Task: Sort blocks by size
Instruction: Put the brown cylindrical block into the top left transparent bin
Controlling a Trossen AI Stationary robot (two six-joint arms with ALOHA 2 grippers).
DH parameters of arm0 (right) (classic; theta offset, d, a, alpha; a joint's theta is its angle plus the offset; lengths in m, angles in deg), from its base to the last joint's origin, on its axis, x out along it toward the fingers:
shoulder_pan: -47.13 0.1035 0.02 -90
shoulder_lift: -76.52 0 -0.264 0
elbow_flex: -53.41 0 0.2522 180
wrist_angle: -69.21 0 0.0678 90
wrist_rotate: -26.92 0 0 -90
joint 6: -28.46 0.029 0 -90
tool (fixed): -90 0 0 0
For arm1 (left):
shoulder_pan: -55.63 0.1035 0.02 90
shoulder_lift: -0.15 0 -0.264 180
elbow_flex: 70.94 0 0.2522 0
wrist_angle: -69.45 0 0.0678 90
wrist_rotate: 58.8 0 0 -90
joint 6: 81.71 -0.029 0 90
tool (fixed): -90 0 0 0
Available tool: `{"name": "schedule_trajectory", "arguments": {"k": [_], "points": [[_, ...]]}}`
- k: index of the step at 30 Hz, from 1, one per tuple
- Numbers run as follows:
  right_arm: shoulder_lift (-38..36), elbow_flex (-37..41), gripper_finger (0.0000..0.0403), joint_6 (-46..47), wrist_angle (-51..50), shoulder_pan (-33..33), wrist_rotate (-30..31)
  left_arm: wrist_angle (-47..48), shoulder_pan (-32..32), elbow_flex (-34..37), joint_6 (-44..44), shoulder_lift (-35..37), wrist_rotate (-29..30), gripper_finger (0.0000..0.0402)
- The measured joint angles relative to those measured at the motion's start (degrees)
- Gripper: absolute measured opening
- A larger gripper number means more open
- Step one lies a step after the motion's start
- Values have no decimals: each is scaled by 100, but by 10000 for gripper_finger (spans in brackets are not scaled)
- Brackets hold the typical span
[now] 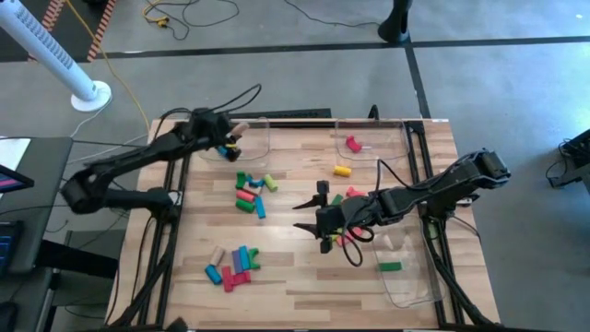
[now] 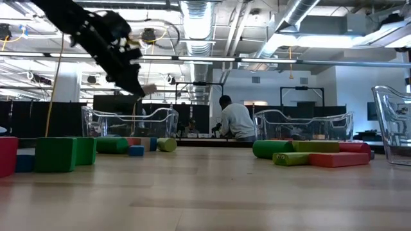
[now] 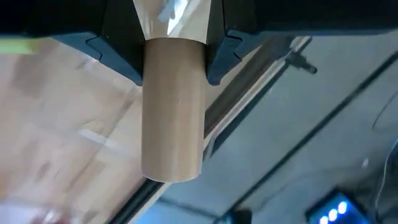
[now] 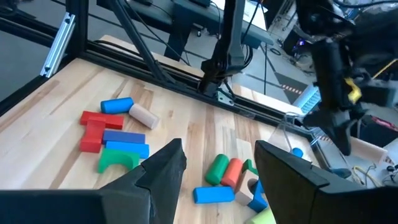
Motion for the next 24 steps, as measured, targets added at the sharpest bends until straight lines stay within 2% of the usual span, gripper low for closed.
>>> {"name": "schedule_trajectory", "arguments": {"k": [5, 12, 24], "points": [[0, 0, 230, 80, -213, 39, 2, 68, 245, -370, 13, -793, 3, 130], [0, 0, 230, 92, -319, 130, 4, 800, 390, -703, -33, -1519, -29, 130], [0, 0, 230, 136, -319, 131, 7, 1093, 394, -732, -98, -1684, -144, 150]]}}
